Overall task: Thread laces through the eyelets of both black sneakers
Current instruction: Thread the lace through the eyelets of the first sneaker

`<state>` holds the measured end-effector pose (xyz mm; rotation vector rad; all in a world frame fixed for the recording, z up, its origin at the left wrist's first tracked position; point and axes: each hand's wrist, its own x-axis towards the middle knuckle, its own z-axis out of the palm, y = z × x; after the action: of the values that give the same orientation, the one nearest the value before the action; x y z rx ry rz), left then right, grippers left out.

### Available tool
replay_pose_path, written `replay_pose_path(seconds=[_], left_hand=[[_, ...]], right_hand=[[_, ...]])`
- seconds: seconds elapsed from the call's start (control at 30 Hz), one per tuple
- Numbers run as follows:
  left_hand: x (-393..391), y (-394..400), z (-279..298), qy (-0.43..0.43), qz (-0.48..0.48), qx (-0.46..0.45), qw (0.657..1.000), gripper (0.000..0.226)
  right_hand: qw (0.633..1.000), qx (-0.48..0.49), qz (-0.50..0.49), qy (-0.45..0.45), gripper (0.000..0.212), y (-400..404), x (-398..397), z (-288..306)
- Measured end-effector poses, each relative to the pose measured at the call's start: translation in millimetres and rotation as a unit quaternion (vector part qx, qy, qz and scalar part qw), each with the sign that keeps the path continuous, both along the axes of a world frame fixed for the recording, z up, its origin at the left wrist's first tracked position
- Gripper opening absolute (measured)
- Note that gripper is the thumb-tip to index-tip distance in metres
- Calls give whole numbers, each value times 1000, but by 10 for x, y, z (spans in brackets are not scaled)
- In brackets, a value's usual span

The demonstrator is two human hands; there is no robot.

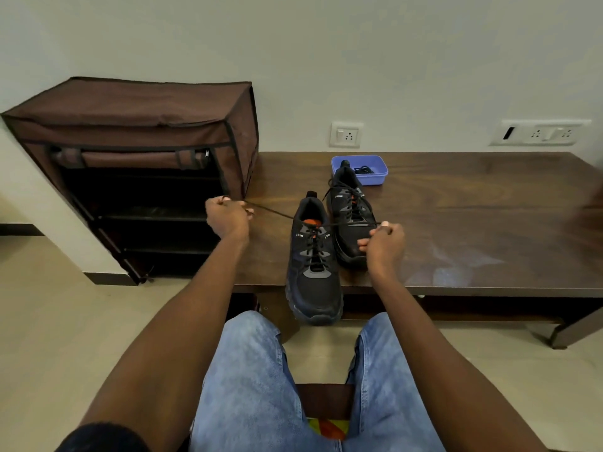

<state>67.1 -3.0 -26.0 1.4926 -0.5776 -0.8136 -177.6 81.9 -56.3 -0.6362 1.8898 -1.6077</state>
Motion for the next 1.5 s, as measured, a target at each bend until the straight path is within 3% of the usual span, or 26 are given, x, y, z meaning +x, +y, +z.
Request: replay_pose_path(seconds=[0.03,0.1,0.17,0.23,0.27,0.37,0.43,0.53,0.6,0.7,0.8,0.9,1.0,1.17,1.27,1.4,1.5], left_hand=[[80,-14,-9,3,23,19,1000,16],[189,6,-50,-88,18,90,992,25],[196,62,-159,-246,-8,130,961,44],[81,126,-240,-352,-92,60,930,53],[-16,130,-275,-376,-168,9,911,53],[-370,194,-267,-455,-383,-60,802,51],[-542,195,-266,-493,-422,-65,758,39],[-607,193,-305,-496,-379,-52,780,21],[-582,217,-328,-479,-355,-50,801,22],[-573,243,-381,-455,-394,-32,798,32],[-585,246,-421,-439,-373,-30,817,12],[-593,286,-400,-421,-368,-30,829,18],[-590,259,-371,-462,-395,-30,793,60],[-627,218,-296,-508,-399,-23,763,49],[-604,256,-291,-506,-351,-38,787,33],[-461,282,-307,-449,-247,-37,858,17],[-332,314,-297,-477,-190,16,858,19]], right_hand=[[1000,7,-21,-7,22,10,-49,5],[997,64,-30,34,17,37,-101,19],[971,141,-7,195,22,76,-84,26],[938,112,64,323,41,73,0,32],[928,76,121,343,42,56,76,60],[873,51,277,398,23,-103,270,72],[832,79,316,449,14,-182,355,67],[848,80,307,425,24,-215,383,37],[866,70,298,395,26,-190,389,5],[867,49,308,388,19,-124,419,-70],[865,30,294,405,12,-78,439,-95],[874,40,274,399,18,-79,408,-73],[915,57,254,307,22,-120,328,-57],[971,31,220,88,17,-140,285,15],[978,33,200,57,15,-113,295,21],[976,43,193,91,19,-105,262,-8],[981,49,166,91,11,-115,207,-9]])
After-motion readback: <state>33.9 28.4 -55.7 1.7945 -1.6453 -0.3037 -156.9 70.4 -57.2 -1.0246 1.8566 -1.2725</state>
